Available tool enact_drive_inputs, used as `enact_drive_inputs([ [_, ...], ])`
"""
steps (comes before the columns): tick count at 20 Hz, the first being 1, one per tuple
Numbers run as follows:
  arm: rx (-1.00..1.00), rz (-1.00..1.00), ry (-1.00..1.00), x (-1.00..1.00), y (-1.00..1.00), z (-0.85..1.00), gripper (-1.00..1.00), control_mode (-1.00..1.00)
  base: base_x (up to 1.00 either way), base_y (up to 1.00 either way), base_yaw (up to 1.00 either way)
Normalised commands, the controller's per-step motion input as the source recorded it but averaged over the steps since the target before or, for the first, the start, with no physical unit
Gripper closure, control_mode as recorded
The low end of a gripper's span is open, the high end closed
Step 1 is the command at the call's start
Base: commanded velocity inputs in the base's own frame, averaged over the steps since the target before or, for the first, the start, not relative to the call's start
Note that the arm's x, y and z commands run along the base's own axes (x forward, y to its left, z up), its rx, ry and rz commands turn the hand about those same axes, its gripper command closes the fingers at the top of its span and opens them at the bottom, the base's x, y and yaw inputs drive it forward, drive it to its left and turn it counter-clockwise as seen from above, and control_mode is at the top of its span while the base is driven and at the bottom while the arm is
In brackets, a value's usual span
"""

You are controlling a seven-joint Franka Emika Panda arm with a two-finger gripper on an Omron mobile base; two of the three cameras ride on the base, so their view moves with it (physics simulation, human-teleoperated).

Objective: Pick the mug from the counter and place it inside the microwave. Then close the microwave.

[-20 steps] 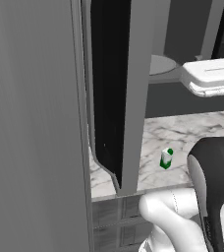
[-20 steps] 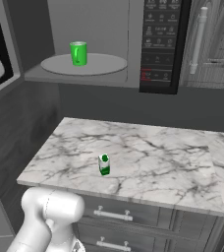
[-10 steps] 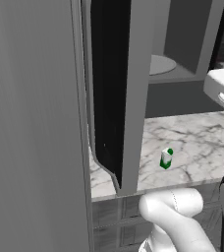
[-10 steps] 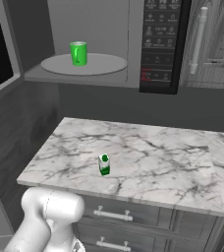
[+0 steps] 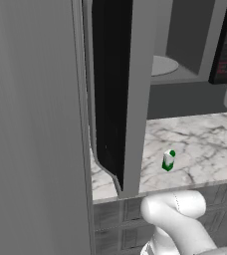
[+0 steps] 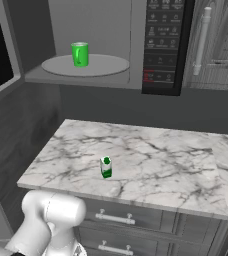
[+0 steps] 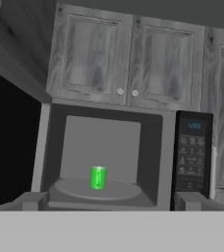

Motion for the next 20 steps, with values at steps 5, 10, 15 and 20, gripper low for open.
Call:
enact_drive_inputs([
  [5, 0.00, -0.09, 0.00, -0.26, 0.00, 0.00, -1.00, -1.00, 0.00, 0.00, 0.00],
  [10, 0.00, -0.16, 0.00, -0.05, 0.12, 0.00, -1.00, -1.00, 0.00, 0.00, 0.00],
  [15, 0.00, -0.23, 0.00, -0.12, 0.04, 0.00, -1.00, -1.00, 0.00, 0.00, 0.00],
  [20, 0.00, -0.22, -0.06, -0.49, 0.00, 0.00, -1.00, -1.00, 0.00, 0.00, 0.00],
])
